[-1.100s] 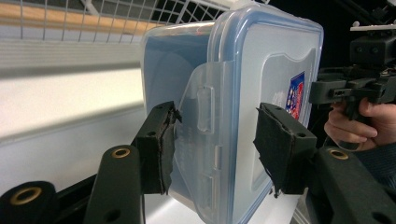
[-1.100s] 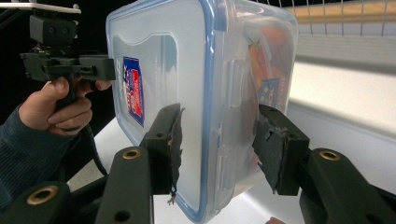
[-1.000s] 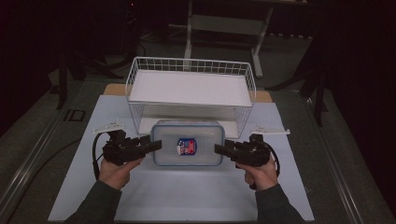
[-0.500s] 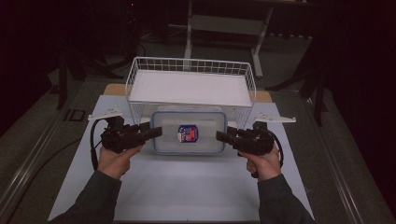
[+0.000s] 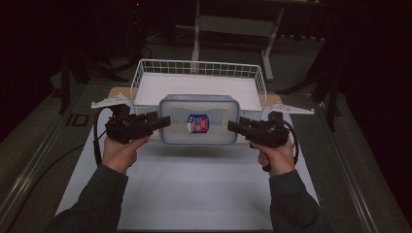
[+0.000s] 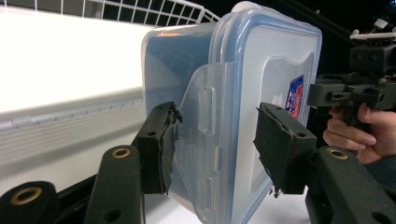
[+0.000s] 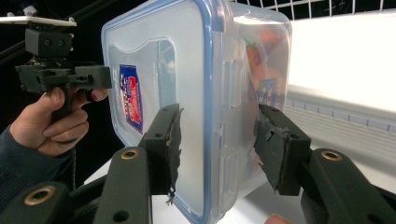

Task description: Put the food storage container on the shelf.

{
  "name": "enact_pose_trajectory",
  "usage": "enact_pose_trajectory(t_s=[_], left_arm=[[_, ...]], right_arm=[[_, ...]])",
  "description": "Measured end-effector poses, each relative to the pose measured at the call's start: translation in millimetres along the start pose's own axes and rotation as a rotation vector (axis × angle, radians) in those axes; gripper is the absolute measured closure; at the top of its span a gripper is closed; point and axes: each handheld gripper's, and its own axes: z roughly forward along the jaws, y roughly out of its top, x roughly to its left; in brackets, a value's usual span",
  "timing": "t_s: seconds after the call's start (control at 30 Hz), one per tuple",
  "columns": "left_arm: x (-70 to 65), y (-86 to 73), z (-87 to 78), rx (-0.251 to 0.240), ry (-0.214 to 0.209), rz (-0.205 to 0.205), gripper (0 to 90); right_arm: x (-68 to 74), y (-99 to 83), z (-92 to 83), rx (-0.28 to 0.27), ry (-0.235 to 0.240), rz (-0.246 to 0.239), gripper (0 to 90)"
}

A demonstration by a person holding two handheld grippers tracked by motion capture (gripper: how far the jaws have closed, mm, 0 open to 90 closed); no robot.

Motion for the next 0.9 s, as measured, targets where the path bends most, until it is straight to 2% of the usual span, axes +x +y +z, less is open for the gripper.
enact_pose_trajectory(t_s=[0.33,0.67,0.9], left_arm=[[10.2,19.8,11.1,-0.002,-0.027,-0.002,48.6],[18.0,47.1,9.5,-0.044,-0.001,0.020,48.7],[30.8,60.9,16.8,-0.062,0.002,-0.001,48.7]], right_arm=[[-4.7,18.7,0.1,-0.027,-0.025,-0.012,51.8],[-12.6,36.0,12.7,-0.057,-0.004,0.011,51.8],[-21.3,47.0,24.3,-0.079,-0.006,0.036,51.8]])
